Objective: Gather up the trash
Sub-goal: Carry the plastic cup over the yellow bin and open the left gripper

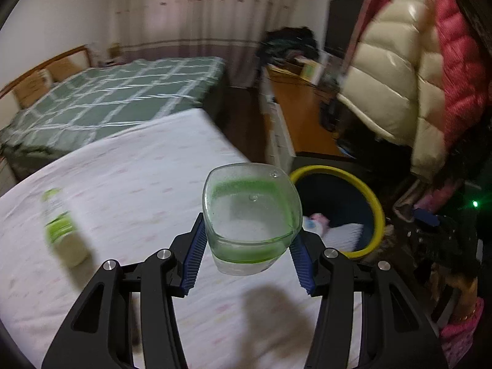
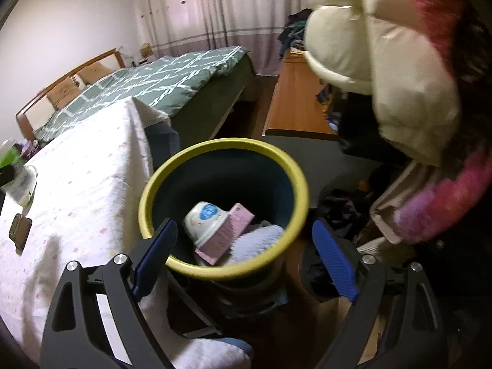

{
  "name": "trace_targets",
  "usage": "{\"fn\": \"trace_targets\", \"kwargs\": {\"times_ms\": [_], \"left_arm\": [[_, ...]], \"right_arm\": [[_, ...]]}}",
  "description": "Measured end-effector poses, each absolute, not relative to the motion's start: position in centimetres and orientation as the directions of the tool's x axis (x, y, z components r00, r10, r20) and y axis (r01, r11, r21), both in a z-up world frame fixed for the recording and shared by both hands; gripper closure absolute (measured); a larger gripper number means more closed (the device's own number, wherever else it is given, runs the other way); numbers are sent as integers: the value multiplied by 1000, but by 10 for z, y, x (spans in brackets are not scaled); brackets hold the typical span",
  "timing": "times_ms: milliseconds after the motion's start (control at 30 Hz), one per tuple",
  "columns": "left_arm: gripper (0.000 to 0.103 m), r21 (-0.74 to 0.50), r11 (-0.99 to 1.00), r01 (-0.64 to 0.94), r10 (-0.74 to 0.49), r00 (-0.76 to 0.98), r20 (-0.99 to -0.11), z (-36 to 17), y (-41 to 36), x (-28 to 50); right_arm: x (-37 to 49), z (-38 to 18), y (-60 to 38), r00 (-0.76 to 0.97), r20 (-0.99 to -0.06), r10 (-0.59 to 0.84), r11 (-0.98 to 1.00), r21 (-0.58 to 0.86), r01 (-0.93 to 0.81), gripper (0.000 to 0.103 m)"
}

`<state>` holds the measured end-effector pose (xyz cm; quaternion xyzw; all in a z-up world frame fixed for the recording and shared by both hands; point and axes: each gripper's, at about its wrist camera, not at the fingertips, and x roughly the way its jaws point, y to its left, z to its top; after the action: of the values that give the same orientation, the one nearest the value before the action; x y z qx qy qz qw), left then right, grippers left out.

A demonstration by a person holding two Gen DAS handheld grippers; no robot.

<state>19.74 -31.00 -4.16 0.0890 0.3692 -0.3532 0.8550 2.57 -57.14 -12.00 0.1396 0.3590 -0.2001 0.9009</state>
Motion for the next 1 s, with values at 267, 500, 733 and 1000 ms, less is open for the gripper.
{"fn": "trace_targets", "kwargs": {"times_ms": [267,500,733,1000], "left_arm": [[52,-101,619,779,-564,351,-748,-68,-430,191],[52,-90,576,812,-544,299,-784,-94,-497,186],[25,-88,591,802,-555,326,-765,-91,-502,187],[10,-106,647,755,-618,438,-652,-25,-393,165]], "right_arm": [[-10,-126,-592,662,-699,-269,856,141,497,18],[-24,-132,-605,647,-706,-286,836,145,528,18],[-27,-135,-605,643,-712,-283,833,151,533,18],[-16,-125,-586,661,-699,-275,854,138,501,18]]}}
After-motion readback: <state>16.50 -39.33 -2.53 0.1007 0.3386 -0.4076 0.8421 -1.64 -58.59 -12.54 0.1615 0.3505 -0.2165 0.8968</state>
